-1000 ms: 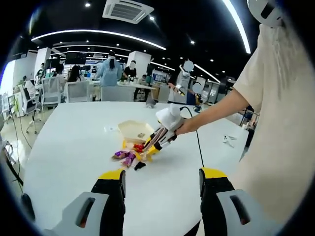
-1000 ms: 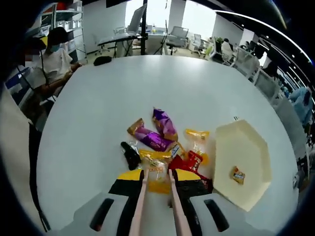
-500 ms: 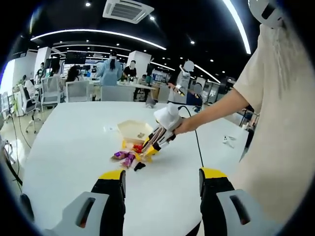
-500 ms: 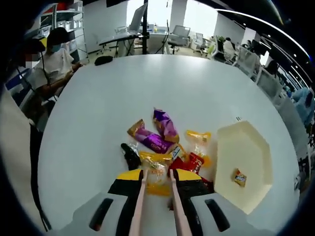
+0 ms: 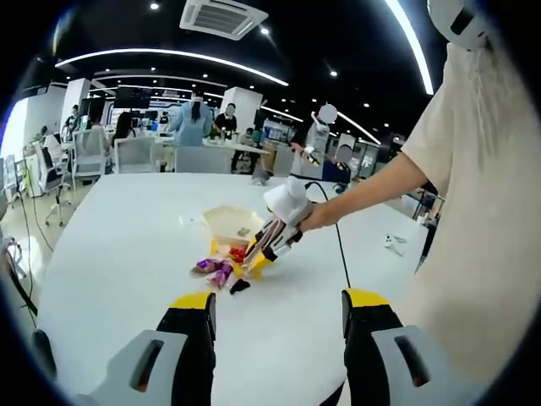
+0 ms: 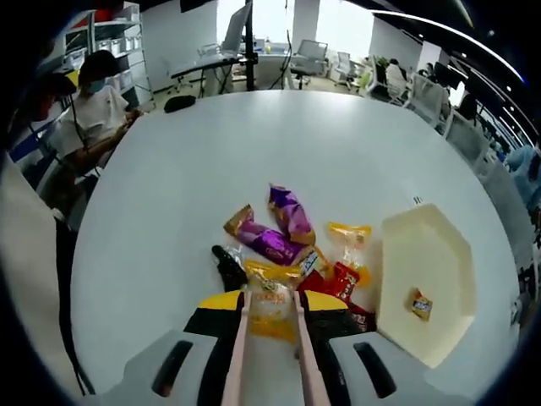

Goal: Place the target food into the container with the food tongs after gripping and lifting it, then release it inside without dropping or visibly crushing the food.

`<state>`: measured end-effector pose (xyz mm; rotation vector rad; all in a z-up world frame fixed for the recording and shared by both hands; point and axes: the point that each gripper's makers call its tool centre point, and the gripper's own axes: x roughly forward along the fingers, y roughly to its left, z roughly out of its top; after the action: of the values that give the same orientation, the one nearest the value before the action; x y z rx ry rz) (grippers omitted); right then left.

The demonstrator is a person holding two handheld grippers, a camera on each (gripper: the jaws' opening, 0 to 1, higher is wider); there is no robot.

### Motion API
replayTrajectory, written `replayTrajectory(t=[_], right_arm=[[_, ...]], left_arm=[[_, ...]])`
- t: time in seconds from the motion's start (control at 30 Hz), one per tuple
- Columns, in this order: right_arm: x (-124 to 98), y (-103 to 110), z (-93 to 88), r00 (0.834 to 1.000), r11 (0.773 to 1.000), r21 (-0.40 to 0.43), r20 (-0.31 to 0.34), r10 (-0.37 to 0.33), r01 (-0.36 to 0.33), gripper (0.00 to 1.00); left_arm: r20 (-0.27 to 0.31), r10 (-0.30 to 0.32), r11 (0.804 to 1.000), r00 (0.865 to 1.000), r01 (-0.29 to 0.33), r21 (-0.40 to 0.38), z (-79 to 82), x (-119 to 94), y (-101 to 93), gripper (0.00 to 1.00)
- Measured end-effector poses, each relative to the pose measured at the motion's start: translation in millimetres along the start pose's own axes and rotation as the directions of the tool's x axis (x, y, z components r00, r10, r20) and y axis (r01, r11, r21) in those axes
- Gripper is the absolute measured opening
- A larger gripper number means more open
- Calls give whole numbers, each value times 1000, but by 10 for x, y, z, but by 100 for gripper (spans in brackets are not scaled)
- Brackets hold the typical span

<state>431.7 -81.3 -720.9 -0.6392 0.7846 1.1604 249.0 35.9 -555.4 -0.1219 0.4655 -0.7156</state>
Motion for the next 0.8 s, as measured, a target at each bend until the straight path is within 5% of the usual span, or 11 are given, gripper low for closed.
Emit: replayTrajectory(t=[0.8], right_arm=[[107,-10,-92,999,1000,14,-36,2,-2,26]], left_arm=[[-9,1,1000,1000,-1,-9,-28,0,26,59]])
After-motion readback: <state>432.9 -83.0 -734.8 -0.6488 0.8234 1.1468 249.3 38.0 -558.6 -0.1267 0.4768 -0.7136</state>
